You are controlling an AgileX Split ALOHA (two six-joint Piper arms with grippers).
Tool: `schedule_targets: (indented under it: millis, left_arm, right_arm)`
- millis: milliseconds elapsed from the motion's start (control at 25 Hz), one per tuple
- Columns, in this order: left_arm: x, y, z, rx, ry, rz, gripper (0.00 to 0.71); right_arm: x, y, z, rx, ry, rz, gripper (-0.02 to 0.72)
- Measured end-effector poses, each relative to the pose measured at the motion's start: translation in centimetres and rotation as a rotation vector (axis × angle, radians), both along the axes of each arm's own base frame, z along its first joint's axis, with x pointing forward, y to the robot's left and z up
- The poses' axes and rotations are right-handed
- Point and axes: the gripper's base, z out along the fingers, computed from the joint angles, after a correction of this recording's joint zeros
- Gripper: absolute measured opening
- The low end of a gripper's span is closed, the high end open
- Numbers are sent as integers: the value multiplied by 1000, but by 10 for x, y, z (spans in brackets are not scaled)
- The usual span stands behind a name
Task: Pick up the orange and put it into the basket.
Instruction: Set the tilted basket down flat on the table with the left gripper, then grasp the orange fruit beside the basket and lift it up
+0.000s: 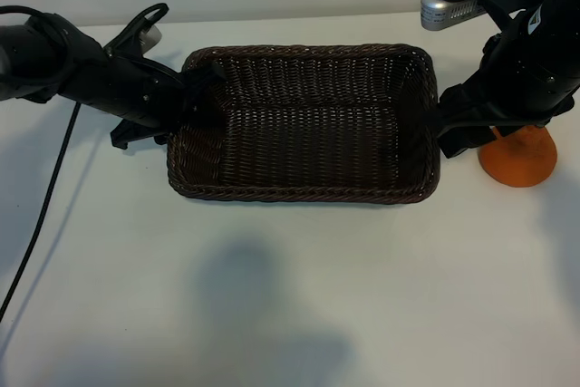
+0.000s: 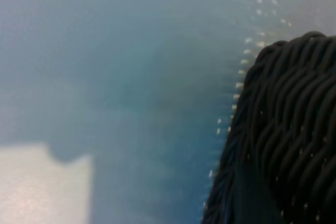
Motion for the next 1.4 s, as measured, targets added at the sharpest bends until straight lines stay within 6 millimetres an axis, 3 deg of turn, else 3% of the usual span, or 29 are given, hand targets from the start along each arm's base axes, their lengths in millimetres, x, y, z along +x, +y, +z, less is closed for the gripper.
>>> schedule_targets:
  millis: [600,680,840,920,1400]
  left_arm:
    - [-1,-3,-3,-27,36,-3,338]
    - [-2,-3,-2,-33,44,-8,386]
    - [-3,-4,8,-49,27,-9,578]
    - [-2,-4,15,-53,8,-9,633]
    - [-14,2,70,21,-110,-100,657]
  right_arm:
    - [0,-1,0,-8,-2,2,595]
    - [0,-1,0,-8,-2,2,595]
    - [0,-1,0,-8,-2,2,595]
    - [0,-1,0,-8,-2,2,595]
    - [0,-1,0,-8,-2,2,595]
